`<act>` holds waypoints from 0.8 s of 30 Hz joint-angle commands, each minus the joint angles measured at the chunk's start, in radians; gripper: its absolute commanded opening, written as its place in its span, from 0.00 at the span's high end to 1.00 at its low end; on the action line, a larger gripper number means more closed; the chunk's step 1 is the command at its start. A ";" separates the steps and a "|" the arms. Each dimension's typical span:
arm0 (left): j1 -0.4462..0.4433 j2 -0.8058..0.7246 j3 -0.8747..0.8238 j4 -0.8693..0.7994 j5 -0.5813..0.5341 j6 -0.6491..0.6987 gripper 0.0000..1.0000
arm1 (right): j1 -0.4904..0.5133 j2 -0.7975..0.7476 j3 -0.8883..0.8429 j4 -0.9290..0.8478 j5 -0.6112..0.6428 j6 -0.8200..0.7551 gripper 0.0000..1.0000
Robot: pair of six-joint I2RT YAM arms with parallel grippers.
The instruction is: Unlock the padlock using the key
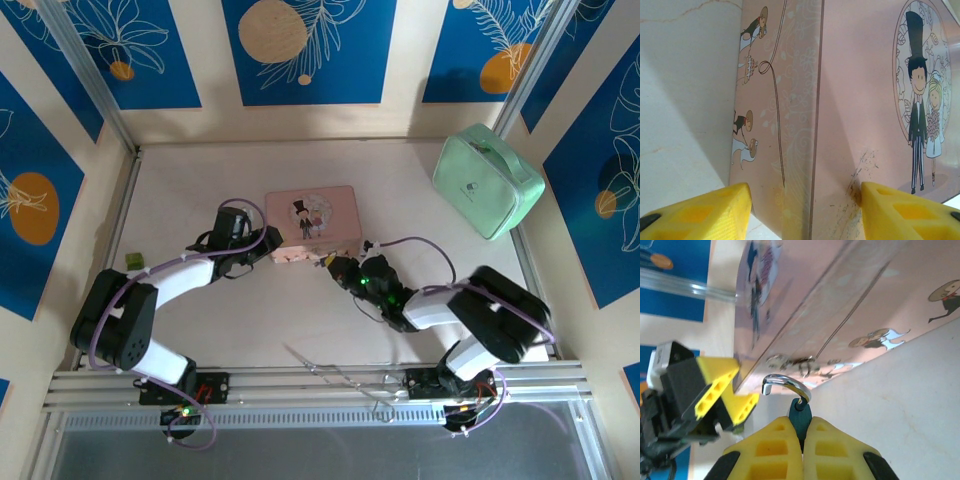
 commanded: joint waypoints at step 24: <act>-0.013 -0.241 0.138 -0.399 -0.125 0.198 0.19 | -0.023 -0.020 0.239 -0.687 -0.612 -0.253 1.00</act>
